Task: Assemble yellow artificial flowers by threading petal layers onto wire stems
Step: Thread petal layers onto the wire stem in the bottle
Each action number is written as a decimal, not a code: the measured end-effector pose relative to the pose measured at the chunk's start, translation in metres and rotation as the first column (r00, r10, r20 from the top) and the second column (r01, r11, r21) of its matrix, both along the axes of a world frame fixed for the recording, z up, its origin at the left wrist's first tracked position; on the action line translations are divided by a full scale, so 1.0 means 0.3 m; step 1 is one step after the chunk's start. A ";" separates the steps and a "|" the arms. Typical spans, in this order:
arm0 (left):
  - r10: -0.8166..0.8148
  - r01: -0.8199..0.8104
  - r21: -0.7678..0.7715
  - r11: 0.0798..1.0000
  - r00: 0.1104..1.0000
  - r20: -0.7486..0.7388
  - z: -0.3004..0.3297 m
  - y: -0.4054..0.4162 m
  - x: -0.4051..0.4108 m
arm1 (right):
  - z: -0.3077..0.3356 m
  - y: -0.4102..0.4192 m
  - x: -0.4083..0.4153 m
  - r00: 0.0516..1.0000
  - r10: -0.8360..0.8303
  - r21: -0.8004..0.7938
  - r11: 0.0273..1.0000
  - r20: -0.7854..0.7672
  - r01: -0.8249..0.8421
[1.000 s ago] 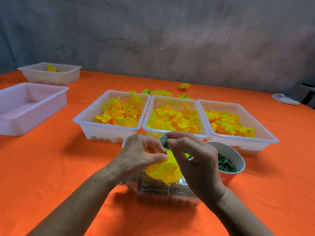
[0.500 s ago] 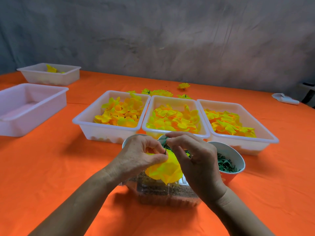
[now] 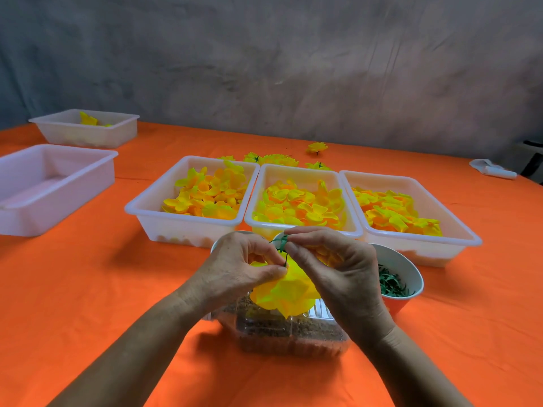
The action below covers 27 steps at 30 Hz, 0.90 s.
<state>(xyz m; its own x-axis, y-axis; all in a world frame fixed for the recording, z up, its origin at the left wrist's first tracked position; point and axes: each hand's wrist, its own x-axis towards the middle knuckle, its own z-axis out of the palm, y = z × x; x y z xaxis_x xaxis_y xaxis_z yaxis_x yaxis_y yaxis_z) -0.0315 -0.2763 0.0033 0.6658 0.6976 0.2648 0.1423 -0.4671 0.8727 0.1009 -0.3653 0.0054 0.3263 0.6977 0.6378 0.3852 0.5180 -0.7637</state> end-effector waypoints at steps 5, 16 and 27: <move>0.021 -0.021 -0.006 1.000 1.000 -0.007 -0.003 0.003 -0.001 | 0.017 -0.003 0.001 0.998 0.025 -0.082 0.996 -0.057 -0.030; 0.032 -0.031 0.006 0.999 0.999 -0.028 -0.002 0.002 -0.001 | 0.030 -0.008 0.001 0.967 0.094 -0.133 0.983 -0.237 -0.128; 0.019 -0.019 0.008 1.000 1.000 -0.011 -0.004 0.003 -0.003 | 0.041 -0.014 -0.002 0.931 0.134 -0.171 0.964 -0.341 -0.202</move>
<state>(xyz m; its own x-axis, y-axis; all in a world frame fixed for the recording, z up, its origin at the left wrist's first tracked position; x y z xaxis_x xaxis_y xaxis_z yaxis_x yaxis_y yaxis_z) -0.0325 -0.2754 0.0021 0.6551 0.7082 0.2631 0.1612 -0.4712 0.8672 0.1002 -0.3693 0.0177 0.3578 0.8620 0.3591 0.0205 0.3772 -0.9259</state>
